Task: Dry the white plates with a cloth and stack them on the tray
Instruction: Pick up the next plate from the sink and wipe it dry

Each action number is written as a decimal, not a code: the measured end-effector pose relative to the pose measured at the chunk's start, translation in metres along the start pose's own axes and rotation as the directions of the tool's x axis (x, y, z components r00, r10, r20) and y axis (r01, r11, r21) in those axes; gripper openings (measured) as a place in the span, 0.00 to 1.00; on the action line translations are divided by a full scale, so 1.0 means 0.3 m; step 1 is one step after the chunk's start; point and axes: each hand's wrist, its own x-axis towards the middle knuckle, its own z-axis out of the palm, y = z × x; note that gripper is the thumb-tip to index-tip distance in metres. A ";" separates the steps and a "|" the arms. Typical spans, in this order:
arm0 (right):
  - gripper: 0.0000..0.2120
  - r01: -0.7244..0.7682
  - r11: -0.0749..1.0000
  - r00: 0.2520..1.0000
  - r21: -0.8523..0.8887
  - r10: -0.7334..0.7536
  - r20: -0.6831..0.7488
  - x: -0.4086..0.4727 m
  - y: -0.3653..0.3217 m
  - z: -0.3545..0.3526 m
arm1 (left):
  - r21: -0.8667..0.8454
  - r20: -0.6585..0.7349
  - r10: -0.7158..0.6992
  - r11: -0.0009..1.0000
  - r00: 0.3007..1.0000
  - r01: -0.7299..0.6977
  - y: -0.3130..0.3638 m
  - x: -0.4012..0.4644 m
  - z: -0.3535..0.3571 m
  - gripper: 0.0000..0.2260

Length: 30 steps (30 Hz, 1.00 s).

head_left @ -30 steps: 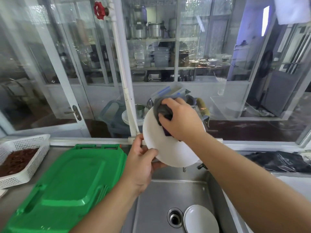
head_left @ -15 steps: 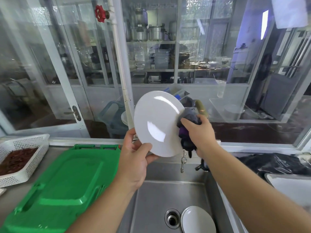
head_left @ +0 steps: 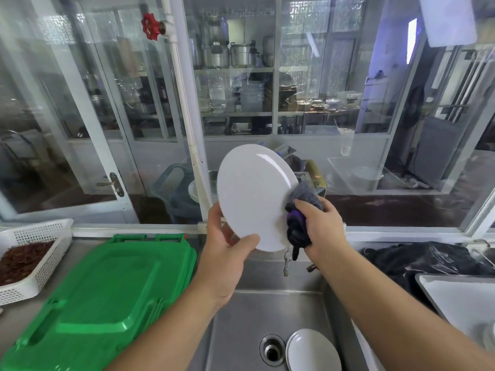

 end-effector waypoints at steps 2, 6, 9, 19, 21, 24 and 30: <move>0.12 0.052 0.995 0.998 -0.087 -0.050 0.026 0.006 -0.036 -0.010 | -0.035 0.025 -0.072 0.997 0.997 0.072 0.057 0.029 -0.019 0.29; 0.13 0.157 0.957 0.983 -0.244 -0.129 0.127 0.018 -0.087 -0.043 | 0.061 0.022 -0.256 0.965 0.966 0.255 0.172 0.104 -0.080 0.12; 0.14 0.213 0.920 0.970 -0.330 -0.157 0.188 0.027 -0.117 -0.059 | 0.183 0.107 -0.315 0.938 0.943 0.293 0.209 0.134 -0.128 0.16; 0.13 0.319 0.857 0.947 -0.405 -0.277 0.160 0.045 -0.180 -0.076 | 0.132 0.152 -0.281 0.956 0.948 0.262 0.156 0.100 -0.081 0.19; 0.11 0.305 0.874 0.952 -0.378 -0.297 0.080 0.035 -0.154 -0.063 | 0.095 0.097 -0.201 0.977 0.975 0.192 0.137 0.085 -0.046 0.21; 0.10 0.234 0.938 0.968 -0.257 -0.249 -0.025 0.019 -0.077 -0.039 | 0.074 -0.001 -0.059 0.996 0.998 0.059 0.103 0.072 0.020 0.26; 0.13 -0.057 0.994 0.992 0.090 0.066 -0.103 -0.021 0.061 -0.009 | 0.024 -0.137 0.032 0.999 0.990 -0.029 -0.008 0.017 0.085 0.26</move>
